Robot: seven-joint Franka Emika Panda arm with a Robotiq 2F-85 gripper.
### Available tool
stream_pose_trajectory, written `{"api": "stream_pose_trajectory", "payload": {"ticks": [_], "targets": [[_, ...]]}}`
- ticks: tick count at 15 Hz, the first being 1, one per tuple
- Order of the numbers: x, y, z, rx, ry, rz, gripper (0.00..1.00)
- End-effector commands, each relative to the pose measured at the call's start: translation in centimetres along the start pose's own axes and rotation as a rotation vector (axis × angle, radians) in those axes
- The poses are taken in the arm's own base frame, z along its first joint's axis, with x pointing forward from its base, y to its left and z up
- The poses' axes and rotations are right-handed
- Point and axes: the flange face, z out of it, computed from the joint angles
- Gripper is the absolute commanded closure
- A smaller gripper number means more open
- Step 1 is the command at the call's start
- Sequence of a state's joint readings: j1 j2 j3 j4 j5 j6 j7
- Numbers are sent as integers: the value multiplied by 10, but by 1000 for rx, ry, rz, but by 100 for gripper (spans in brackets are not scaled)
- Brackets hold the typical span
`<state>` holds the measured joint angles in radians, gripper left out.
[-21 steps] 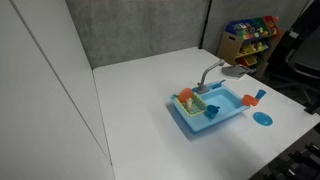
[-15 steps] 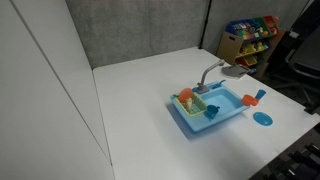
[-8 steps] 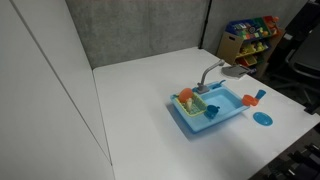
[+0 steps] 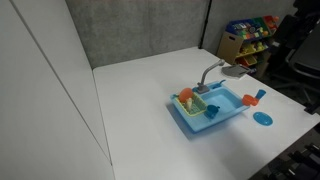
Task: Put the orange mug cup in the sink
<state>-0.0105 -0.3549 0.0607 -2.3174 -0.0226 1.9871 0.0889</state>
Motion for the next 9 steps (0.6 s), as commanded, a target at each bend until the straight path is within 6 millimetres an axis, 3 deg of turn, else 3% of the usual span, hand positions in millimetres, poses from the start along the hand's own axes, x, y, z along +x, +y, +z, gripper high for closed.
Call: {"api": "stream_pose_trajectory", "payload": {"ticks": [1, 9], "targets": [[17, 27, 19, -7, -63, 56, 0], [42, 66, 96, -2, -147, 134, 0]]}}
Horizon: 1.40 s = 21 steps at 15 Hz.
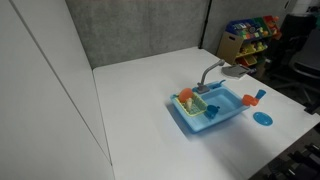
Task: Put the orange mug cup in the sink
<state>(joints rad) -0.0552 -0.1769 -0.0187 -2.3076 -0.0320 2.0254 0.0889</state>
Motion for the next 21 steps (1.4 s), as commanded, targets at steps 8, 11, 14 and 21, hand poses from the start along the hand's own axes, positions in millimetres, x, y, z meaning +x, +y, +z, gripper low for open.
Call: {"api": "stream_pose_trajectory", "payload": {"ticks": [8, 11, 14, 21], "targets": [[62, 31, 85, -25, -34, 99, 0], [70, 44, 104, -67, -29, 133, 0], [72, 60, 125, -107, -41, 172, 0], [71, 89, 166, -142, -82, 264, 0]]}}
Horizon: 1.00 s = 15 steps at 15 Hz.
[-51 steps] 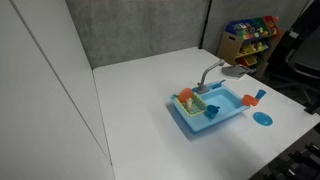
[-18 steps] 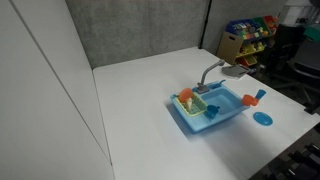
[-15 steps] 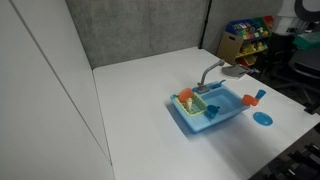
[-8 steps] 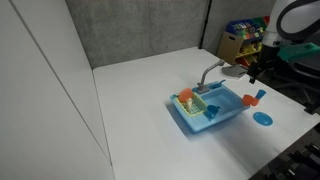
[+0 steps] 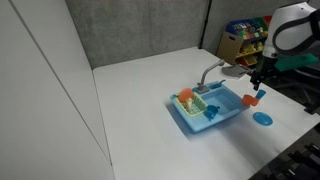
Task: Put the orange mug cup in the sink
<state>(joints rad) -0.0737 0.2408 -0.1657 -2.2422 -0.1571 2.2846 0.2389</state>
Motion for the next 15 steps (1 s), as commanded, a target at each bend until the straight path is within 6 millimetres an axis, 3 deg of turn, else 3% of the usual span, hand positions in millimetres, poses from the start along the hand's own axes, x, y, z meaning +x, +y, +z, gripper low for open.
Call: {"api": "stream_pose_trajectory", "payload": {"ticks": [1, 2, 3, 8, 15], "targets": [[8, 7, 7, -16, -3, 58, 0], [5, 6, -1, 9, -19, 56, 0], [2, 5, 11, -3, -16, 30, 0], [4, 5, 7, 1, -12, 35, 0], [15, 1, 28, 24, 1, -3, 0]]}}
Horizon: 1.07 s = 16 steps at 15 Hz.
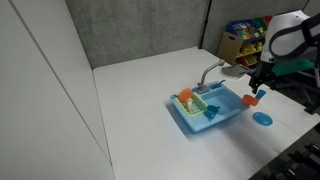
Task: Put the orange mug cup in the sink
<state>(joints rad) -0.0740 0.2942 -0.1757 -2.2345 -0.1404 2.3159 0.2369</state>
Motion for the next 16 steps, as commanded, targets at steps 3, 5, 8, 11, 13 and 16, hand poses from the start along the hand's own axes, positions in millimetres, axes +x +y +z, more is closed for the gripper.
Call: {"api": "stream_pose_trajectory", "payload": {"ticks": [3, 5, 8, 11, 13, 16], "targets": [[16, -2, 18, 18, 45, -19, 0], [18, -3, 26, 31, 55, -29, 0], [21, -5, 39, 55, 61, -44, 0], [24, -7, 48, 85, 64, -60, 0], [25, -9, 52, 100, 67, -69, 0], [28, -11, 55, 114, 77, -80, 0]]}}
